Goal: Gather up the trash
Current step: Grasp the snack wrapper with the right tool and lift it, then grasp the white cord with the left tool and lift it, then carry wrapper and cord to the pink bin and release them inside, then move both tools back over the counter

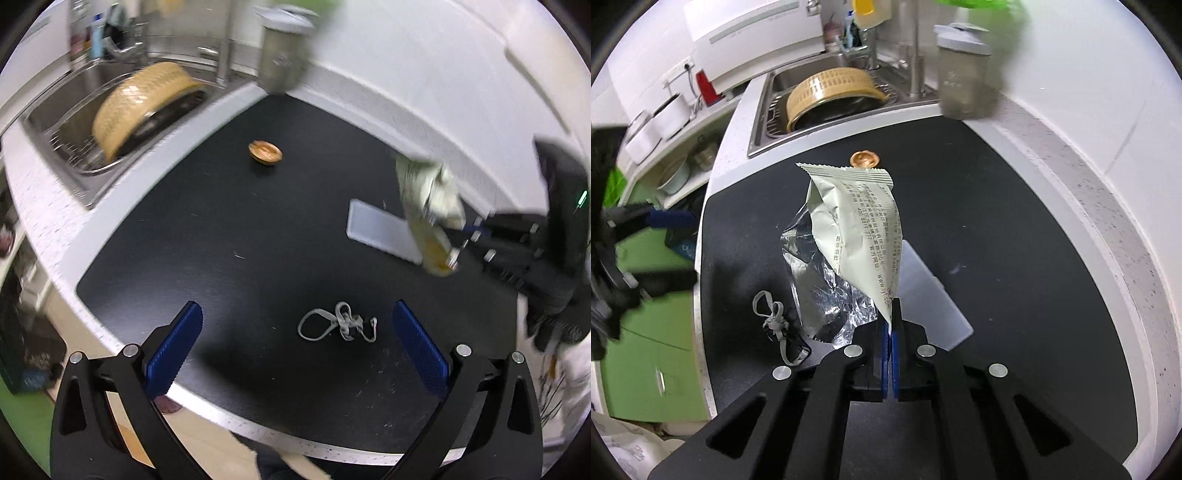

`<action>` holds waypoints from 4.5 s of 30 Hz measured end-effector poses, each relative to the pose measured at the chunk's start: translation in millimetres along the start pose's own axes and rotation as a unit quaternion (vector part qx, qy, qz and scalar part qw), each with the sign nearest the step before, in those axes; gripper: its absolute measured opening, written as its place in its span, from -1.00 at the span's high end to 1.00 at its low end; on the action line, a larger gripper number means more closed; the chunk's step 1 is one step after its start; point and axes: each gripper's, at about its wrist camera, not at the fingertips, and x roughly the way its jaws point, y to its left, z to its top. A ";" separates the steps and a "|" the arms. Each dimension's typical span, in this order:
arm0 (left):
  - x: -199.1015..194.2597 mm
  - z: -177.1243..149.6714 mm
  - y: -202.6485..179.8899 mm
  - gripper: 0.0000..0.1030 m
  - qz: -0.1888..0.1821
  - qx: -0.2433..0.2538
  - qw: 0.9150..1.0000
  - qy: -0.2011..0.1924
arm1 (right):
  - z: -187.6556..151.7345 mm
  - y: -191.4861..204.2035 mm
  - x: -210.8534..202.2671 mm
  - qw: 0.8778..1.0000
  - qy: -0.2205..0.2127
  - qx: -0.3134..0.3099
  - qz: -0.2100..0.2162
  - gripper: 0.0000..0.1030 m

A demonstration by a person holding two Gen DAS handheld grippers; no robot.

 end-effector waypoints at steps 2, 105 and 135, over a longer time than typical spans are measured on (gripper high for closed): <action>14.4 -3.5 -8.8 -0.95 0.005 0.016 1.000 0.014 | -2.5 -3.2 -3.5 1.000 -0.002 0.006 -0.002 0.99; 177.6 -452.0 433.4 -0.94 0.106 -0.401 0.910 -0.004 | -125.4 460.0 523.8 0.927 0.227 -0.249 0.164 0.85; 25.4 -394.4 365.1 -0.95 0.118 -0.399 0.908 -0.044 | -60.8 446.4 351.7 0.954 0.174 -0.204 0.137 -0.88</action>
